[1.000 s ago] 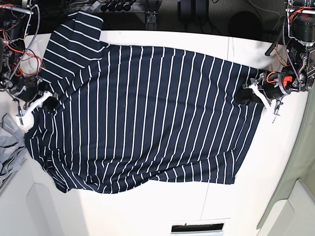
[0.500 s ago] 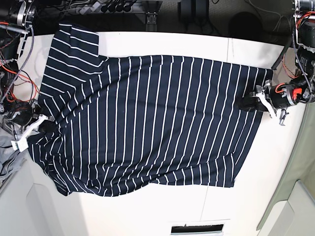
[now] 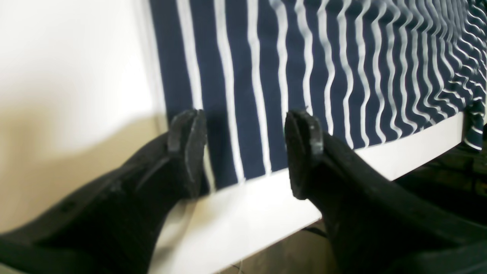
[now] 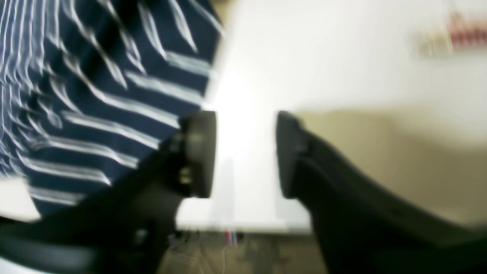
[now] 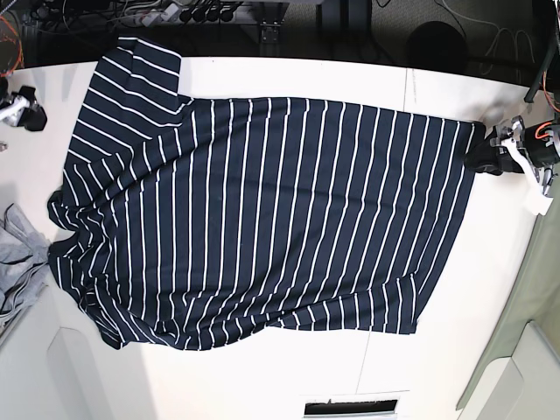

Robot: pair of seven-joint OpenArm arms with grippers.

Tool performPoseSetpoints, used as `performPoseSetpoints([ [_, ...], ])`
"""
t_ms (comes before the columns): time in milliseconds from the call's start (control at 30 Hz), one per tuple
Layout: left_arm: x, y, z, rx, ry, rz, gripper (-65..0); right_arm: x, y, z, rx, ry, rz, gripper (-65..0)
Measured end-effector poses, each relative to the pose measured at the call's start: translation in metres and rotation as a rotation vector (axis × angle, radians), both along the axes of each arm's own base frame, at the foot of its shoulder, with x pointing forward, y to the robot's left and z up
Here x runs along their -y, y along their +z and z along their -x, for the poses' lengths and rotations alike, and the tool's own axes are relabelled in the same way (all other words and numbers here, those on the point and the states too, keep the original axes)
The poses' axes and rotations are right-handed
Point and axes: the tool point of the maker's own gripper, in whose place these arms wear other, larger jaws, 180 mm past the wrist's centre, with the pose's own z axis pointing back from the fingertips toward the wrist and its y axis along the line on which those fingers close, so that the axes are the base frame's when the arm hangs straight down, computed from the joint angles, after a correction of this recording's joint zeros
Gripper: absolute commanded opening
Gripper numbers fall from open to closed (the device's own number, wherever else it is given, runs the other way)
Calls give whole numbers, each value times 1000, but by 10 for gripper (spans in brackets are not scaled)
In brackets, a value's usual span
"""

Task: Layout the t-shirt on the table in an organized manner, then fold the t-shirt properly
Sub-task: 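Grasp the shirt's collar end and hem end with both grippers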

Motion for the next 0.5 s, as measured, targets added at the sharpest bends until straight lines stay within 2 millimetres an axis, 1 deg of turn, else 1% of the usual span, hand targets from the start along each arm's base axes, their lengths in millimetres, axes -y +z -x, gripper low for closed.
performPoseSetpoints([
  [67, -2, -5, 12, -28, 9, 8, -293, -5, -5, 14, -12, -7, -31, -306],
  [133, 2, -14, 25, -59, 9, 12, -293, -10, -13, 29, -48, -4, -43, -300],
  [200, 7, -24, 38, -95, 5, 21, -293, -13, -19, 38, -71, 4, -46, -300],
  [300, 11, -28, 44, -108, 7, 31, -293, -19, -20, 37, -53, -6, -63, -300],
  [400, 10, -25, 38, -90, 12, 33, -293, -32, -22, 33, -28, -24, -111, -300],
  [500, 9, -26, 39, -93, 9, 21, -293, -53, -30, 35, -34, -9, -154, -300],
])
